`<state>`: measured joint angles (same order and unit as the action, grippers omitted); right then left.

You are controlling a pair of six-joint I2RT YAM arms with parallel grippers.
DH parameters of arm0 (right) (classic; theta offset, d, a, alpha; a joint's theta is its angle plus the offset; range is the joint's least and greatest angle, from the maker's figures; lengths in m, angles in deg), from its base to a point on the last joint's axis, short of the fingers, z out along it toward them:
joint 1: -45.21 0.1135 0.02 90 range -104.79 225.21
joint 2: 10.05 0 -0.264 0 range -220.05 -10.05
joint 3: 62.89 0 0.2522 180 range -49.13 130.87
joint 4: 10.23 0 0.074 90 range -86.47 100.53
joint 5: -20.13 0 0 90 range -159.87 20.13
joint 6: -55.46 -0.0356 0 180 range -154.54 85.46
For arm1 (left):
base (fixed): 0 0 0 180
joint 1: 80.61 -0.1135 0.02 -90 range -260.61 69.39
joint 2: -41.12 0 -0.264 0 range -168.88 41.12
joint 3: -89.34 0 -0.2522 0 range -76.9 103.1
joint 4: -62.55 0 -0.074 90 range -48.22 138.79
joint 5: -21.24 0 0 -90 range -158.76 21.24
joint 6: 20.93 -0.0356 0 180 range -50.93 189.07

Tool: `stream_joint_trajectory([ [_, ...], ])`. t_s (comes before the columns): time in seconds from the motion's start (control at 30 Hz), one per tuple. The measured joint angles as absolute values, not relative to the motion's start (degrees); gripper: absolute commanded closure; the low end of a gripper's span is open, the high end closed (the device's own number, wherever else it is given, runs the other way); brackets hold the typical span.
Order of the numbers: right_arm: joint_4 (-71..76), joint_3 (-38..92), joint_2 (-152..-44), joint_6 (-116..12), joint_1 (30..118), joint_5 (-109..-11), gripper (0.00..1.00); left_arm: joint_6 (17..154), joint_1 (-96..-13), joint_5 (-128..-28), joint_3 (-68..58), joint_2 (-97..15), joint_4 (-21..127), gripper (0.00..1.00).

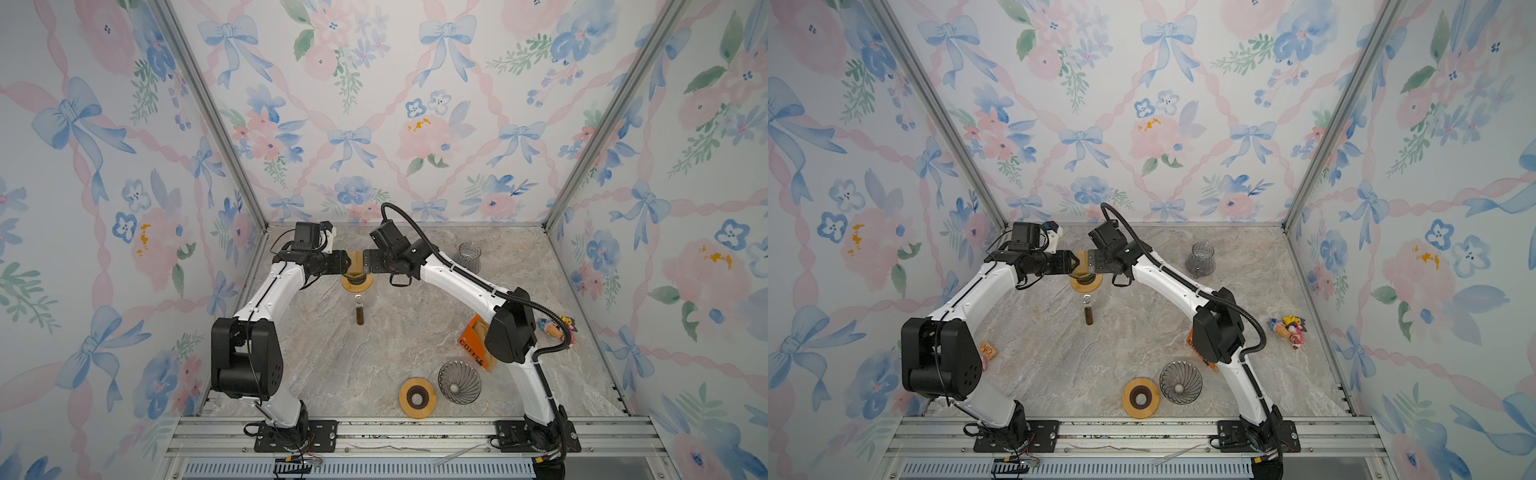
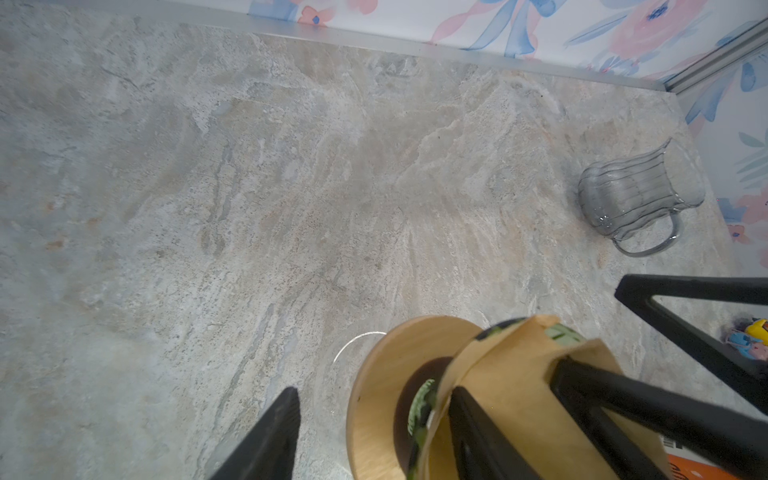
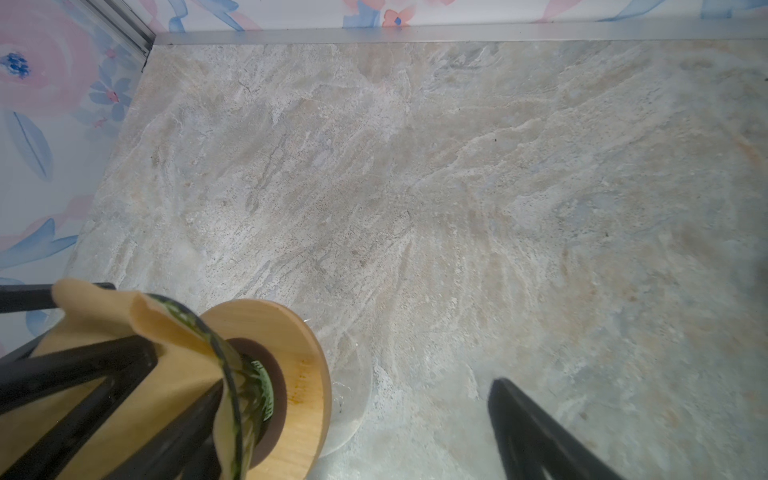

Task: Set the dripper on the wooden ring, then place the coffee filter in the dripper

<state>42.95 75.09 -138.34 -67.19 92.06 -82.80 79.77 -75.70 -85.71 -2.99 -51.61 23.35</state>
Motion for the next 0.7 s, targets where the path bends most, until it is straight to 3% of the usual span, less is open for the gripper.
stream_joint_trajectory([
  [0.7,37.6,74.4,-137.1,-66.5,92.2,-76.9,0.04,79.8,-75.6,-85.7,-3.0,-51.6,23.4,0.42],
])
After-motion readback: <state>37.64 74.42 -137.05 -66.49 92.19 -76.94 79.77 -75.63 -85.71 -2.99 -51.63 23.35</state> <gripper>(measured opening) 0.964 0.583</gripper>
